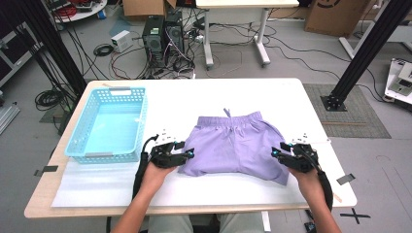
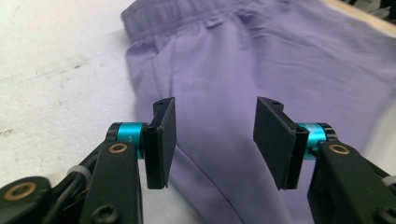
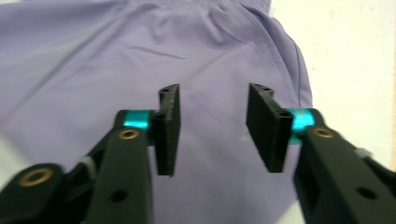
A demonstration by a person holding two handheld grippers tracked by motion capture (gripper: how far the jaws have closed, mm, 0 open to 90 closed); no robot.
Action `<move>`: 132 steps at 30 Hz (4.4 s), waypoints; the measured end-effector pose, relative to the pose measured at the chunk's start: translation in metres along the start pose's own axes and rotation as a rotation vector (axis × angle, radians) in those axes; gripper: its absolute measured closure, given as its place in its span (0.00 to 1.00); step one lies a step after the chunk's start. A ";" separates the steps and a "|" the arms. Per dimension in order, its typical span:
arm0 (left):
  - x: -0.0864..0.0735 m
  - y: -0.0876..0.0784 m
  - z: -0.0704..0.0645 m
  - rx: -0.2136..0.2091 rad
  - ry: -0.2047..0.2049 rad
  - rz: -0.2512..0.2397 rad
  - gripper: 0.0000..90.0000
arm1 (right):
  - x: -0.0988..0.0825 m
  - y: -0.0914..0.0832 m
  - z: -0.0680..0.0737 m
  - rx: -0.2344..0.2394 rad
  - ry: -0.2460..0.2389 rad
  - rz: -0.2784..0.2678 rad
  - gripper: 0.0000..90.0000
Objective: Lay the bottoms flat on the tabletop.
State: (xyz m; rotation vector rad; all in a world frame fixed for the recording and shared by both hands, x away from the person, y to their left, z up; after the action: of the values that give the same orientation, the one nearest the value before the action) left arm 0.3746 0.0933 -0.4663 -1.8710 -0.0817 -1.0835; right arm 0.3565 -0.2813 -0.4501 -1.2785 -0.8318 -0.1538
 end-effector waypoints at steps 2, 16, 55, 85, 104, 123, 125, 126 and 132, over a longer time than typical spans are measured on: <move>-0.002 0.011 0.001 0.000 -0.018 0.062 0.54 | 0.005 0.013 -0.004 -0.002 0.013 0.034 0.57; 0.028 0.012 0.015 0.079 0.009 -0.026 0.97 | 0.031 0.040 0.000 -0.047 -0.120 0.065 1.00; 0.029 -0.002 0.003 0.065 -0.005 -0.185 0.60 | 0.039 0.020 0.012 0.056 -0.028 -0.163 0.56; 0.025 0.055 -0.042 -0.040 0.148 0.100 0.66 | 0.015 0.057 0.041 0.051 -0.169 0.096 0.83; 0.016 0.002 -0.051 -0.113 0.157 -0.049 0.98 | -0.013 -0.011 0.049 0.150 -0.197 0.025 0.96; 0.063 0.030 0.003 0.093 0.018 -0.092 0.99 | 0.052 0.049 0.013 0.069 -0.010 0.071 0.90; 0.061 0.037 0.005 0.097 0.006 -0.078 0.99 | 0.054 0.056 0.008 0.056 0.002 0.083 0.88; 0.060 0.038 0.005 0.097 0.008 -0.075 0.97 | 0.054 0.058 0.006 0.053 0.014 0.086 0.85; 0.052 0.025 0.008 0.082 -0.013 -0.105 0.68 | 0.045 0.048 0.002 0.081 0.053 0.033 0.73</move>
State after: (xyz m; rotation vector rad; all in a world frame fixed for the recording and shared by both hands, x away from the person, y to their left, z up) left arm 0.4230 0.0659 -0.4482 -1.8172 -0.2303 -1.1227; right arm 0.4132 -0.2491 -0.4596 -1.2070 -0.7640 -0.1253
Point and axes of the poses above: each handheld gripper's, and its own axes: y roughly forward along the jaws, x roughly out of its top, z roughly to its left, the point moved 5 cm from there along y, roughly forward along the jaws, and after that the axes turned 12 degrees about z, right-handed, at the moved point
